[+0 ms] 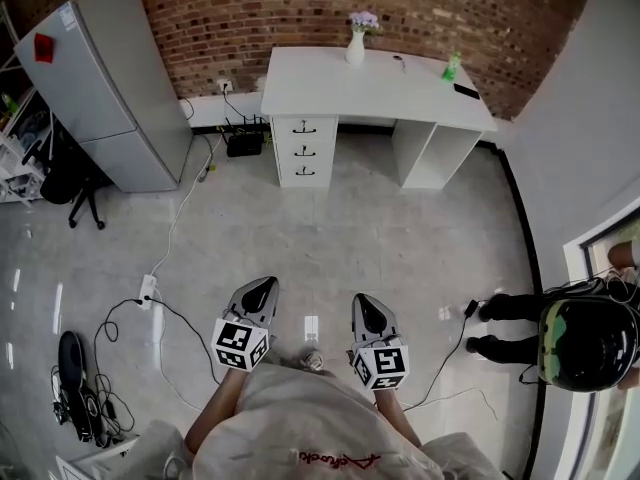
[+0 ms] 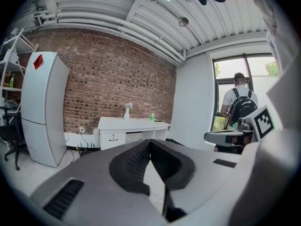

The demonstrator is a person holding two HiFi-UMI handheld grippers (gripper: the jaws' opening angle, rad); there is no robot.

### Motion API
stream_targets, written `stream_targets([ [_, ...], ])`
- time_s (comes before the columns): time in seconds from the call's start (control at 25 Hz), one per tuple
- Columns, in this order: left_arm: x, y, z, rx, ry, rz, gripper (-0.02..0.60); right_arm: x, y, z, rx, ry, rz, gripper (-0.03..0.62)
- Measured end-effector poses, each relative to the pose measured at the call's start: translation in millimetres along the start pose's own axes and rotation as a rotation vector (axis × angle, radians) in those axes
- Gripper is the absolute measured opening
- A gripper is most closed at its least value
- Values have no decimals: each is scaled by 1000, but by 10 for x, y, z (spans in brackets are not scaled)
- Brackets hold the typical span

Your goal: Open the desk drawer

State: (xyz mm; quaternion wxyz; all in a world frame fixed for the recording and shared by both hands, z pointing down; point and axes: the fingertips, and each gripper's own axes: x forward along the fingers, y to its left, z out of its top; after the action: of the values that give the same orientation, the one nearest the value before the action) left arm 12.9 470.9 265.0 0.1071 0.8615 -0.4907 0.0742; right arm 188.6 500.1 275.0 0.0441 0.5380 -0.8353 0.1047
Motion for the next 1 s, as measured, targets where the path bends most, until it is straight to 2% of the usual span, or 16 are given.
stream_targets([
  [0.36,219,-105,-63,-8,14,-13,12,102,-148,-12,7,-1,18,17],
  [0.76,526,83,-85,-25,2,-11,12,352,-276,-74,4,15,13,17],
  [1.0,830,345,-106,-41,1,-27,12,715,-313,-88,-5,30,5,17],
])
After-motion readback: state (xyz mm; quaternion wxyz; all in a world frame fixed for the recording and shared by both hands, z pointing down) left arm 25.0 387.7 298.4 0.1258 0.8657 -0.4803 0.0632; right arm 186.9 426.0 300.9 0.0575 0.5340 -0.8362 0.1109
